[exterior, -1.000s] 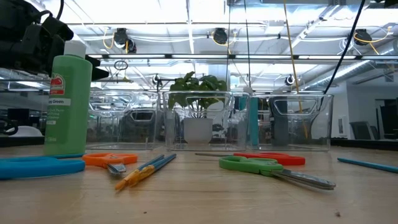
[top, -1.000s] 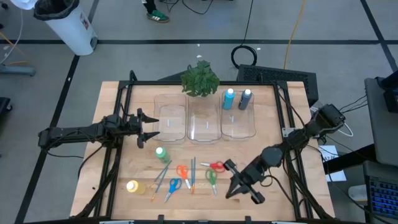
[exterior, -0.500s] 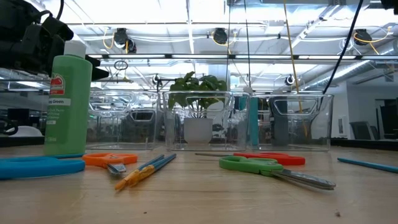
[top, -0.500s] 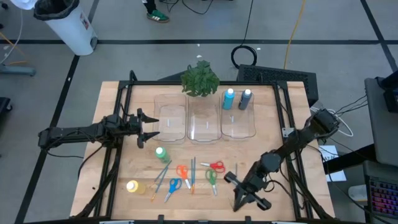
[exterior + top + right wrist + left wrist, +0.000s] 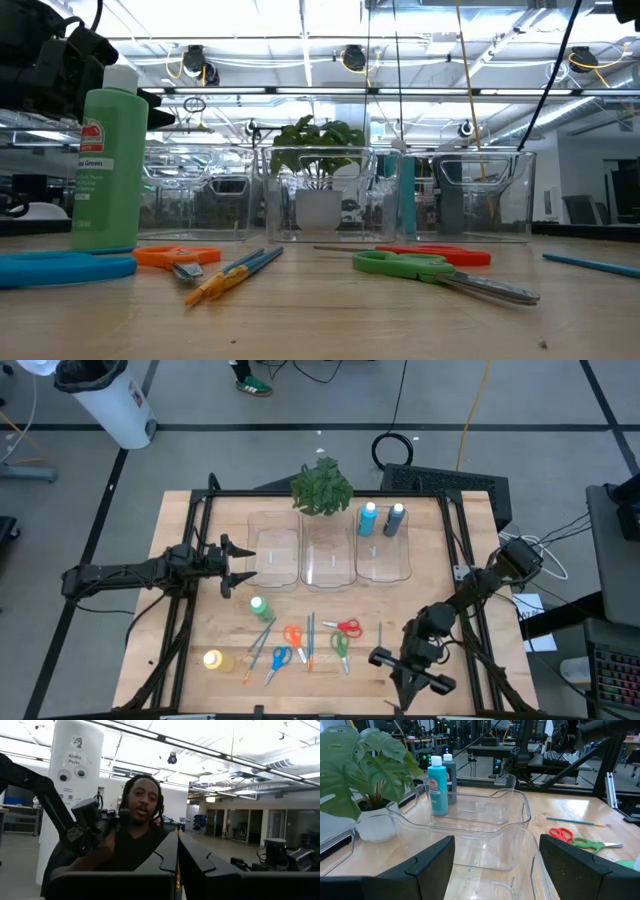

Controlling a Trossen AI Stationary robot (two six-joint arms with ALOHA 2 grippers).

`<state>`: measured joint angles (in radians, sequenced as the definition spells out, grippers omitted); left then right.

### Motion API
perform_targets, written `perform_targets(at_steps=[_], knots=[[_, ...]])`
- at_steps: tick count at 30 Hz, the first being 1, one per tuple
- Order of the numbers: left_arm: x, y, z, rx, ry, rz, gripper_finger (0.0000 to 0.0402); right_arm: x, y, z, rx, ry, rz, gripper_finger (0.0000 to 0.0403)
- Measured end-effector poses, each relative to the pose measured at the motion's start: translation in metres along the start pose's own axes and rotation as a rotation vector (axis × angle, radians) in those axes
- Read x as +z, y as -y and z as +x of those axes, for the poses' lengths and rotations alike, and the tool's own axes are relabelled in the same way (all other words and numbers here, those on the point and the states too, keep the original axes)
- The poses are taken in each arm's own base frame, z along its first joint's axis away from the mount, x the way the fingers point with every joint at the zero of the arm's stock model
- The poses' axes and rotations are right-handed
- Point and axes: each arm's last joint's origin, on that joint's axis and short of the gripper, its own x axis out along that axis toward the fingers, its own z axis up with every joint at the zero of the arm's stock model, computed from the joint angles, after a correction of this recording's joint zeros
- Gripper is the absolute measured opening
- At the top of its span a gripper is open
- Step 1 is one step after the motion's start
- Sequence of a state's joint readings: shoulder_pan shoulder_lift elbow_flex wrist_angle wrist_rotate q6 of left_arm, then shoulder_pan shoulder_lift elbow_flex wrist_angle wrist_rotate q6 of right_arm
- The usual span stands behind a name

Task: Pick & Place Paint Supplies
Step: Put the blue paintbrush into the middle transparent bin

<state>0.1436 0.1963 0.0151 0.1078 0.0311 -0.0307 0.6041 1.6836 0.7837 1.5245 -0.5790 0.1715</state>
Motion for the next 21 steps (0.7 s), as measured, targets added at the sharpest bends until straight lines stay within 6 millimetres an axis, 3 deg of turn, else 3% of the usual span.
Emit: perform_targets(at_steps=[17,21], knots=[[0.0,0.0,0.0,0.0,0.0,0.0,0.0294,-0.0051,0.0012,-0.0002,-0.016,-0.046,-0.022,0.0],[0.0,0.0,0.0,0.0,0.0,0.0,0.0294,-0.0069,0.0057,-0.0014,-0.117,-0.06,-0.061,0.0]])
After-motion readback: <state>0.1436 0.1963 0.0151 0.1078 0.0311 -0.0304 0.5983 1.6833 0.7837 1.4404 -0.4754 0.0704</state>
